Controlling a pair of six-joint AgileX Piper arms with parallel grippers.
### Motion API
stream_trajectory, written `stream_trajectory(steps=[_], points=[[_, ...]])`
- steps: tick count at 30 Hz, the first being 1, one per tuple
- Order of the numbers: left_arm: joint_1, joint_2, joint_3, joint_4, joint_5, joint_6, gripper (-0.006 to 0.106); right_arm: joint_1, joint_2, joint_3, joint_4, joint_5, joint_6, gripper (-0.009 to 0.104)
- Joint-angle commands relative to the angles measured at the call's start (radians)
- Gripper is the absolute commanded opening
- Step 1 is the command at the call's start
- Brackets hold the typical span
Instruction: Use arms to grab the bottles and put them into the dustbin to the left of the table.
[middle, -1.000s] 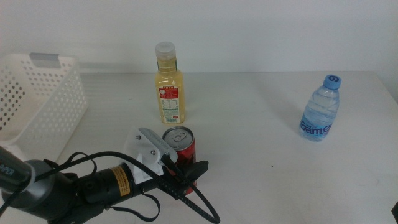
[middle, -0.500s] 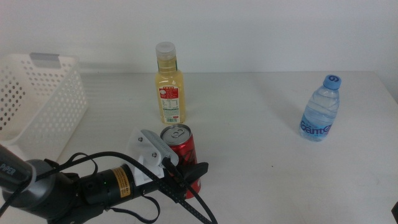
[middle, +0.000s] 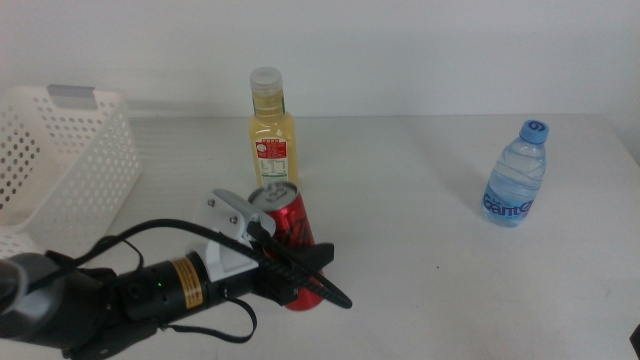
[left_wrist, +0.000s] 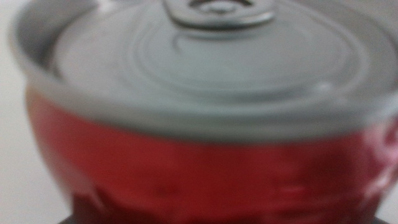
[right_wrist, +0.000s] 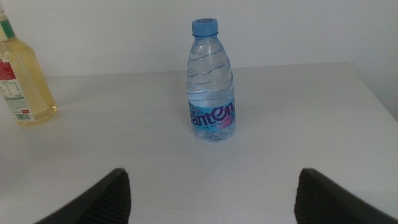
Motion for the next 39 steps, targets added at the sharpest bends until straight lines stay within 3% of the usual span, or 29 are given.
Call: stream_trajectory(steps=[1, 7, 12, 16, 23, 27, 36, 39], points=[[-0.003, -0.098, -0.018, -0.017, -0.123, -0.017, -0.001, -0.005, -0.027, -0.008, -0.010, -0.079, -0.007, 0.072], [-0.003, -0.226, -0.055, -0.002, 0.131, -0.106, -0.001, -0.005, -0.027, -0.008, -0.010, -0.079, -0.007, 0.072], [-0.003, -0.315, -0.128, 0.086, 0.379, -0.218, -0.001, -0.005, -0.027, -0.008, -0.010, -0.079, -0.007, 0.072], [-0.003, -0.360, -0.186, 0.222, 0.535, -0.378, -0.001, -0.005, -0.027, -0.008, -0.010, -0.079, -0.007, 0.072], [-0.003, -0.406, -0.261, 0.586, 0.666, -0.751, -0.002, -0.005, -0.027, -0.008, -0.010, -0.079, -0.007, 0.072], [-0.003, -0.411, -0.291, 0.718, 0.668, -0.776, -0.005, -0.005, -0.027, -0.008, -0.010, -0.079, -0.007, 0.072], [-0.003, -0.411, -0.297, 0.725, 0.690, -0.764, -0.005, -0.005, -0.027, -0.008, -0.010, -0.079, -0.007, 0.072], [-0.004, -0.415, -0.296, 0.471, 0.694, -0.561, -0.005, -0.005, -0.027, -0.008, -0.010, -0.079, -0.007, 0.072]])
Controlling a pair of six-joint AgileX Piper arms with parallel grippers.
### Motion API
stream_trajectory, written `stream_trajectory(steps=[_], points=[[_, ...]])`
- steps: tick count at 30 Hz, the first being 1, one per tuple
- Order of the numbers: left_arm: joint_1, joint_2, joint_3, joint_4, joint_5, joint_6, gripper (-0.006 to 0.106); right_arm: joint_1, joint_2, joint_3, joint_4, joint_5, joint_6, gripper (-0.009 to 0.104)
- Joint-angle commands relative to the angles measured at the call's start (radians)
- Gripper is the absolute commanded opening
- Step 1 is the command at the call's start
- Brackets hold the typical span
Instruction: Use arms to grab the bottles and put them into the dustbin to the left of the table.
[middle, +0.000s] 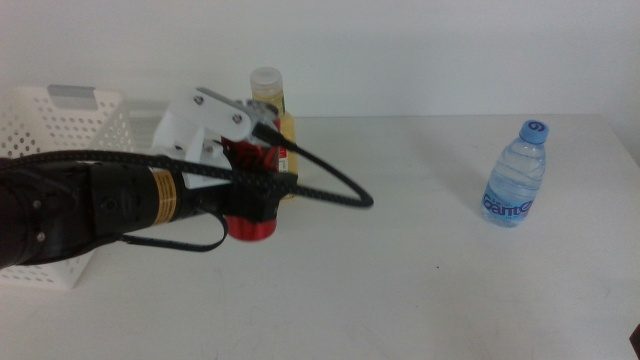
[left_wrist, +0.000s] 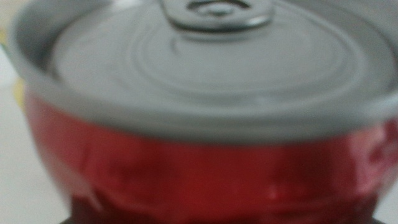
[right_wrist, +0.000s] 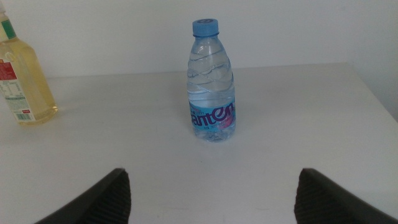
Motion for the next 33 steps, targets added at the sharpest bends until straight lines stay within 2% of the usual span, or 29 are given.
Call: stream_trajectory(steps=[1, 3, 7, 10, 12, 17, 20, 23, 27, 33], points=[[-0.005, -0.051, -0.040, -0.251, -0.025, 0.164, -0.005, -0.005, -0.027, -0.008, -0.010, -0.079, -0.007, 0.072], [-0.009, -0.063, -0.040, -0.420, -0.005, 0.301, -0.005, -0.005, -0.027, -0.008, -0.010, -0.079, -0.007, 0.072], [-0.032, -0.104, -0.053, -0.695, 0.167, 0.576, -0.005, -0.005, -0.027, -0.008, -0.010, -0.079, -0.007, 0.072], [-0.033, -0.129, -0.095, -0.876, 0.347, 0.784, -0.005, -0.005, -0.027, -0.008, -0.010, -0.079, -0.007, 0.072], [-0.030, -0.145, -0.143, -0.963, 0.463, 0.894, -0.005, -0.005, -0.027, -0.008, -0.010, -0.079, -0.007, 0.072], [0.021, -0.159, -0.292, -1.043, 0.739, 0.996, -0.005, -0.005, -0.027, -0.008, -0.010, -0.079, -0.007, 0.072], [0.095, -0.158, -0.390, -1.137, 0.907, 1.090, -0.005, -0.005, -0.027, -0.008, -0.010, -0.079, -0.007, 0.072], [0.170, -0.155, -0.466, -1.249, 1.032, 1.251, -0.005, -0.005, -0.027, -0.008, -0.010, -0.079, -0.007, 0.072], [0.264, -0.141, -0.556, -1.354, 1.161, 1.392, -0.005, -0.005, -0.027, -0.008, -0.010, -0.079, -0.007, 0.072], [0.412, -0.055, -0.685, -1.389, 1.291, 1.464, -0.005, -0.005, -0.027, -0.008, -0.010, -0.079, -0.007, 0.072]])
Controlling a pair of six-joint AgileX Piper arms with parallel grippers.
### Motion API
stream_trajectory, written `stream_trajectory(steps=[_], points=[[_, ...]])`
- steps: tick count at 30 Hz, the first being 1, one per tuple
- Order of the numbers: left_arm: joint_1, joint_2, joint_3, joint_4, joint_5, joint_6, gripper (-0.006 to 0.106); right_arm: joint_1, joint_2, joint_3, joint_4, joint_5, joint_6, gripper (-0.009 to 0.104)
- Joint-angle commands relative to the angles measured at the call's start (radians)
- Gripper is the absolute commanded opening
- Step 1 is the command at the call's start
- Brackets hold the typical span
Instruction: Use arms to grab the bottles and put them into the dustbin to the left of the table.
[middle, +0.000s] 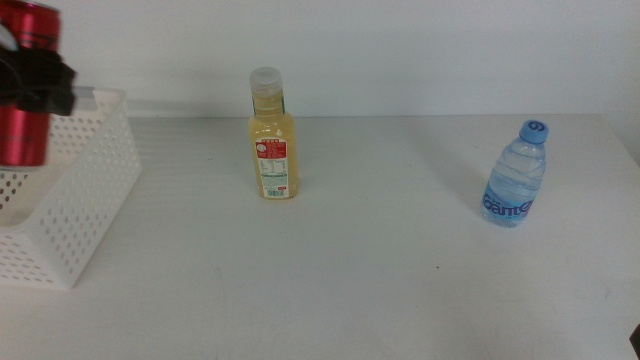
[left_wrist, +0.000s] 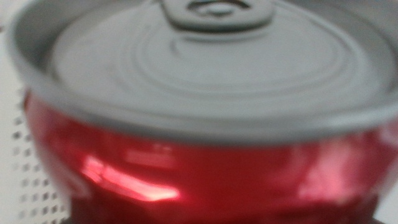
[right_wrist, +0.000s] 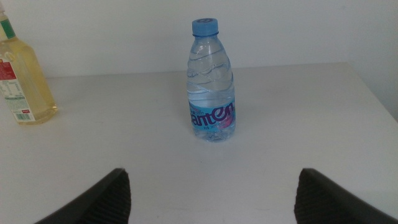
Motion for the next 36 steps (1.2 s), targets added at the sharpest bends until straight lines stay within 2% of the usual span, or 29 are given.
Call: stream_trajectory(steps=[1, 6, 12, 18, 23, 36], points=[[0.053, 0.012, -0.088, -0.016, -0.019, 0.018, -0.005, -0.005, -0.027, -0.008, -0.010, -0.079, -0.007, 0.072], [0.133, 0.108, -0.188, -0.018, 0.073, 0.078, -0.005, -0.005, -0.027, -0.008, -0.010, -0.079, -0.007, 0.072], [0.213, 0.244, -0.303, -0.061, 0.139, 0.147, -0.005, -0.005, -0.027, -0.008, -0.010, -0.079, -0.007, 0.072], [0.294, 0.383, -0.419, -0.157, 0.194, 0.193, -0.005, -0.005, -0.027, -0.008, -0.010, -0.079, -0.007, 0.072], [0.303, 0.459, -0.461, -0.206, 0.227, 0.279, -0.005, -0.005, -0.027, -0.008, -0.010, -0.079, -0.007, 0.072], [0.300, 0.587, -0.460, -0.168, 0.156, 0.276, -0.005, -0.005, -0.027, -0.008, -0.010, -0.079, -0.007, 0.072]])
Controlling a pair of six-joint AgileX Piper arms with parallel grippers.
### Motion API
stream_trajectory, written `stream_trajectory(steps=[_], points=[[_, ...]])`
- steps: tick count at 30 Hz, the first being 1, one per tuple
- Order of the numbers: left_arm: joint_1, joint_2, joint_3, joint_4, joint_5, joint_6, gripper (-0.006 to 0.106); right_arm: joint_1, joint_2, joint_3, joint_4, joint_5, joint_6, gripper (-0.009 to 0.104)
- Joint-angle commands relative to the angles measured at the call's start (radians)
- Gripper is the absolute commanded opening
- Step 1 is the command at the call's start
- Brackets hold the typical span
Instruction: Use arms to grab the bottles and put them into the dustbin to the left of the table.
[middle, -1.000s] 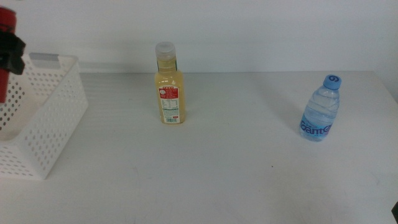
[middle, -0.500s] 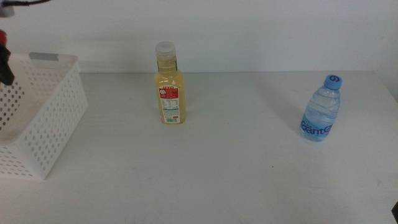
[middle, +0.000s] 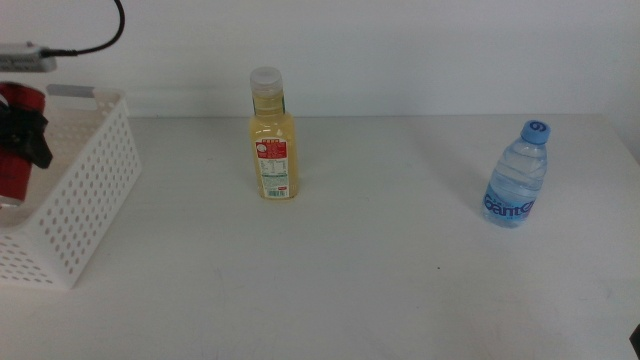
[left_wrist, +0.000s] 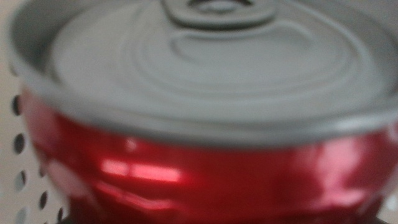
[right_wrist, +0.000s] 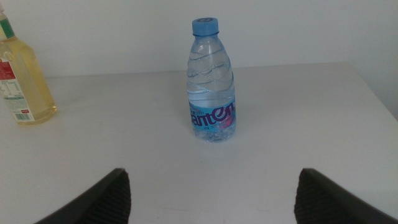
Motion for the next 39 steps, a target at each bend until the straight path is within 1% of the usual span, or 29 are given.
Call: stream_trajectory(steps=[1, 6, 9, 12, 16, 20, 23, 24, 28, 33, 36, 39], points=[[-0.003, -0.044, -0.037, -0.016, -0.034, 0.002, -0.005, -0.005, -0.027, -0.008, -0.010, -0.079, -0.007, 0.072], [-0.003, -0.006, -0.037, -0.013, -0.034, 0.001, 0.001, -0.005, -0.027, -0.008, -0.010, -0.079, -0.007, 0.072], [-0.002, 0.012, -0.037, -0.015, -0.030, -0.011, 0.008, -0.005, -0.027, -0.008, -0.010, -0.079, -0.007, 0.072], [-0.003, 0.025, -0.037, -0.017, -0.016, -0.029, 0.018, -0.005, -0.027, -0.008, -0.010, -0.079, -0.007, 0.072], [-0.003, 0.026, -0.037, -0.018, 0.018, -0.035, 0.039, -0.005, -0.027, -0.008, -0.010, -0.079, -0.007, 0.072], [-0.003, 0.026, -0.037, -0.017, 0.033, -0.032, 0.069, -0.005, -0.027, -0.008, -0.010, -0.079, -0.007, 0.072], [-0.003, 0.026, -0.037, -0.010, 0.033, -0.032, 0.088, -0.005, -0.027, -0.008, -0.010, -0.079, -0.007, 0.072], [-0.003, 0.026, -0.037, -0.010, 0.036, -0.032, 0.090, -0.005, -0.027, -0.008, -0.010, -0.079, -0.007, 0.072], [-0.003, 0.020, -0.037, -0.003, 0.060, -0.034, 0.090, -0.005, -0.027, -0.008, -0.010, -0.079, -0.007, 0.072], [-0.007, -0.045, -0.037, -0.001, 0.057, -0.092, 0.090, -0.005, -0.027, -0.008, -0.010, -0.079, -0.007, 0.072], [-0.022, -0.106, -0.037, -0.006, 0.052, -0.116, 0.085, -0.005, -0.027, -0.008, -0.010, -0.079, -0.007, 0.072], [-0.056, -0.170, -0.030, -0.003, 0.049, -0.136, 0.077, -0.005, -0.027, -0.008, -0.010, -0.079, -0.007, 0.072]])
